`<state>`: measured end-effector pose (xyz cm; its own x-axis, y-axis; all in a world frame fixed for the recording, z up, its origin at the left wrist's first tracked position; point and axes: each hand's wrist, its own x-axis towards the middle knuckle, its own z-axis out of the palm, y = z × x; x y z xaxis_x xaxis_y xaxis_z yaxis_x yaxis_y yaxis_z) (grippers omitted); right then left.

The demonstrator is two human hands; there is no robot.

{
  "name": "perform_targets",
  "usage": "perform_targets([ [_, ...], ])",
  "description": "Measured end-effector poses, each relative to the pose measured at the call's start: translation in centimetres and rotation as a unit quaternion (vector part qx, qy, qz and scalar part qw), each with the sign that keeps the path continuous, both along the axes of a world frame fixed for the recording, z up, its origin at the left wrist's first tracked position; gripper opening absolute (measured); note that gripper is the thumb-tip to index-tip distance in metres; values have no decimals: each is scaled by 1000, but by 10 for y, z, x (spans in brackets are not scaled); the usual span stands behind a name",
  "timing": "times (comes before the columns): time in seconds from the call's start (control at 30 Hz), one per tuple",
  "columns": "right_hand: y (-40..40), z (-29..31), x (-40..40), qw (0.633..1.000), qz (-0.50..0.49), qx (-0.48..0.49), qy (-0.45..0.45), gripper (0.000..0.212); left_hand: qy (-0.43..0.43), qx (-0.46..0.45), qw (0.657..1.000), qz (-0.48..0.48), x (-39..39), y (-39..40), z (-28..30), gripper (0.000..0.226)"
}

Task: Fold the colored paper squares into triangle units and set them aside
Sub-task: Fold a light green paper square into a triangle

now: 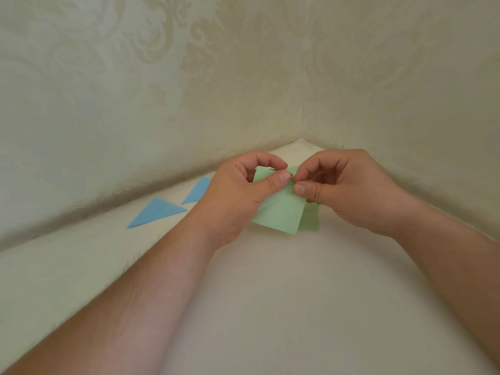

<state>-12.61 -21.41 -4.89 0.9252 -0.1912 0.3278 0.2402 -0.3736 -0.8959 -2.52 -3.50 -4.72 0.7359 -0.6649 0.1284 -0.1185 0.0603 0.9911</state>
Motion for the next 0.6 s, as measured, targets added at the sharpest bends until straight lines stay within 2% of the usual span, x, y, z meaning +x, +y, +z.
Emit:
perform_targets([
  [0.07,0,1,0,1000,1,4,-2,12,-3,1,1000,-7,-1,0,1,32],
  [0.23,2,2,0,999,5,40,-5,17,-8,6,999,-53,-1,4,5,21],
  [0.37,4,5,-2,997,5,78,-6,22,-17,5,999,-40,-1,5,5,21],
  [0.6,6,8,-3,991,5,134,-3,19,27,-29,999,-21,-2,4,7,22],
])
